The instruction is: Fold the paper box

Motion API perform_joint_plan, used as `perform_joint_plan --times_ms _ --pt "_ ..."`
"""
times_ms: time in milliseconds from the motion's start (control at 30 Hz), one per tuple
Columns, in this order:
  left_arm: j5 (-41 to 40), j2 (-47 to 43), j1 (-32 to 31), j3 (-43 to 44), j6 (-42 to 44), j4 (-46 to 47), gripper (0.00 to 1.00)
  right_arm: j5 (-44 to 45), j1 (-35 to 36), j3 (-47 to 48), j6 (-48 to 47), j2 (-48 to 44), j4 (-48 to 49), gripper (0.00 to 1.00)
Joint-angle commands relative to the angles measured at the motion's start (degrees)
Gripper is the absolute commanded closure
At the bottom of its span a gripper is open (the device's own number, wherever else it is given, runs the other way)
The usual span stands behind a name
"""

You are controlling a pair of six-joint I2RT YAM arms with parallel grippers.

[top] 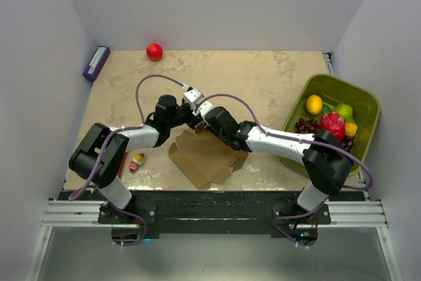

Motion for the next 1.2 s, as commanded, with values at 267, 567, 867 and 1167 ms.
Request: perform_joint_plan --times_ms 267,567,867,1167 --pt "-21.54 -6.1 -1.89 -5.81 -5.31 6.83 1.0 0.89 0.55 1.6 7.82 -11.41 -2.07 0.11" --pt "-33.14 -6.19 -1.89 -3.8 -11.99 5.87 1.0 -0.15 -0.5 4.51 28.02 -14.58 -3.31 0.1" --pt "-38.6 -6.1 -1.8 -6.07 -15.87 9.54 1.0 -13.15 -2.17 0.21 58.69 -13.97 13.64 0.11" --pt "-39.39 -10.06 -1.89 -14.42 -14.11 18.87 1.0 -13.61 -3.93 -10.6 84.45 -11.07 31.65 0.17"
